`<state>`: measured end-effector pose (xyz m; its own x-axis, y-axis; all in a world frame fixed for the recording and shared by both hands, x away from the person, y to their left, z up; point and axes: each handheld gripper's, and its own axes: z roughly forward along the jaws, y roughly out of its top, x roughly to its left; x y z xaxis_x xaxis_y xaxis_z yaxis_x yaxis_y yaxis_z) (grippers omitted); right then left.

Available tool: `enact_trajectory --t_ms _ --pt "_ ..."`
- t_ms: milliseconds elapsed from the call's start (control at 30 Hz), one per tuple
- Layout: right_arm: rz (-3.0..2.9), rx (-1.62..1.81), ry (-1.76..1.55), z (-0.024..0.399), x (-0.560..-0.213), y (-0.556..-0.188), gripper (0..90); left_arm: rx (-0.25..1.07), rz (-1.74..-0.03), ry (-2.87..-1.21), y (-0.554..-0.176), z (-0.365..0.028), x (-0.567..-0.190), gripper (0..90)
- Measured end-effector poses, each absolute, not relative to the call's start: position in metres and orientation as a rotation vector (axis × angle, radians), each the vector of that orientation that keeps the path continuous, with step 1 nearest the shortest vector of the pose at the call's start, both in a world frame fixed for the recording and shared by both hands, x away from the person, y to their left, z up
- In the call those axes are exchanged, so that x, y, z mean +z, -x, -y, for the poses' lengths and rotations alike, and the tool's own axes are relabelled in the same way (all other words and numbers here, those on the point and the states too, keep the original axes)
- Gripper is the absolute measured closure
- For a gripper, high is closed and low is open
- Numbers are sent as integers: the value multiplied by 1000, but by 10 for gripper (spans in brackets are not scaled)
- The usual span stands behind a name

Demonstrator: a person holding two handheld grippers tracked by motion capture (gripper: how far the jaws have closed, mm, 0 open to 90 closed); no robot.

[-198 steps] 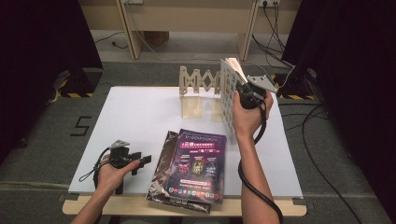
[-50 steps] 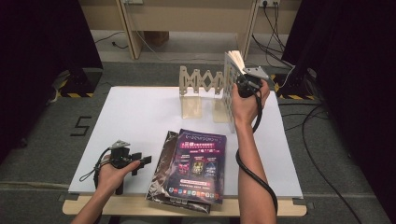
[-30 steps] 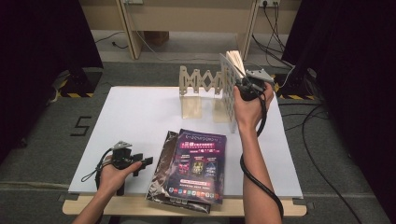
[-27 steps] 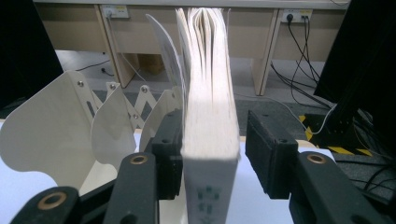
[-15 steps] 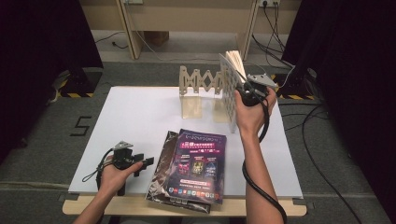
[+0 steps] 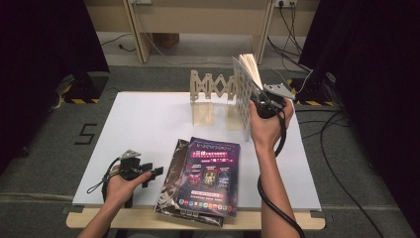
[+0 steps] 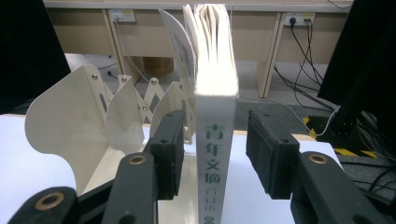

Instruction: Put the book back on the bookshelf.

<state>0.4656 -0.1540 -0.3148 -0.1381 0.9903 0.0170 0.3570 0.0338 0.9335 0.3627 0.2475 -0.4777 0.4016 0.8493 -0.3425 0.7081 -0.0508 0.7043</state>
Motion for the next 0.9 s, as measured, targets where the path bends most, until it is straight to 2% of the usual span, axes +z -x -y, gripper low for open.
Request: enact_trajectory --t_ms 900 --pt "-1614 1123 -1462 164 -340 -427 570 173 -1293 -1811 -365 -231 -470 430"
